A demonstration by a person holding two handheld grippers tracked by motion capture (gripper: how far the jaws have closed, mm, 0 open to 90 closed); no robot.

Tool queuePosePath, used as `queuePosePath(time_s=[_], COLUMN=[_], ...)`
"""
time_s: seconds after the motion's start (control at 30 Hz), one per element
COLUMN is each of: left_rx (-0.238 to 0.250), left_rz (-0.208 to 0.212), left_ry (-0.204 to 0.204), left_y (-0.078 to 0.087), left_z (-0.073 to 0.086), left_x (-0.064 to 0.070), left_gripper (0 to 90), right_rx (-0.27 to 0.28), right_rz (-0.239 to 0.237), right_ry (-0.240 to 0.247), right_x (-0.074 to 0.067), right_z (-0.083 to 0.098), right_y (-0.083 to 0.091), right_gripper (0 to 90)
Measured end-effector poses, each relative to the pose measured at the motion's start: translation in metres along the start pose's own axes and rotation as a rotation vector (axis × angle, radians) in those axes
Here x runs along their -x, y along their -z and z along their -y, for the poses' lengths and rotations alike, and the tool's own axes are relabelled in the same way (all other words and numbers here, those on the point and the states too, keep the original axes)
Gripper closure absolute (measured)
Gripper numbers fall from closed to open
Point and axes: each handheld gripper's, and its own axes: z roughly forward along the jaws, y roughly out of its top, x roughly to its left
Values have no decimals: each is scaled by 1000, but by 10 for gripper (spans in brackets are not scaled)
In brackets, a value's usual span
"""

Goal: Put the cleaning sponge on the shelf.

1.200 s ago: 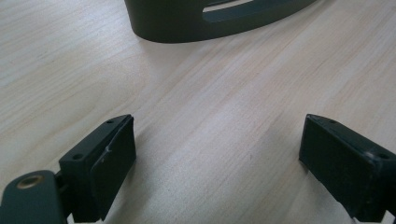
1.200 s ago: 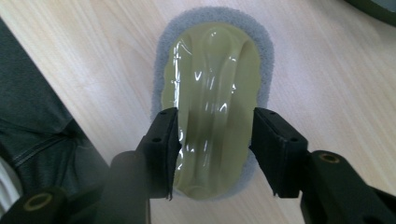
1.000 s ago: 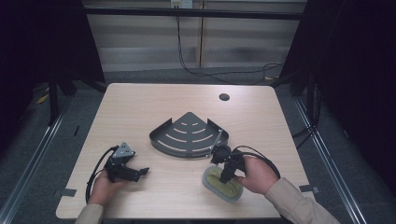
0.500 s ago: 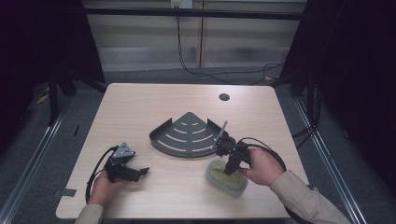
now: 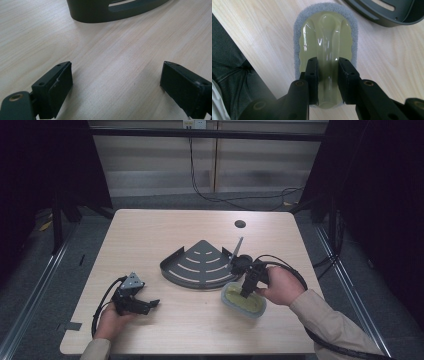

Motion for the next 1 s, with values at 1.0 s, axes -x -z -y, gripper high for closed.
queuePosePath(time_s=[1.0], left_rx=[0], left_rz=[0], left_ry=[1], left_y=[0], left_z=[0], left_x=[0], left_gripper=[103], right_rx=[44], right_rz=[24], right_ry=[-73], right_x=[42], right_z=[-23], right_y=[28], right_gripper=[715])
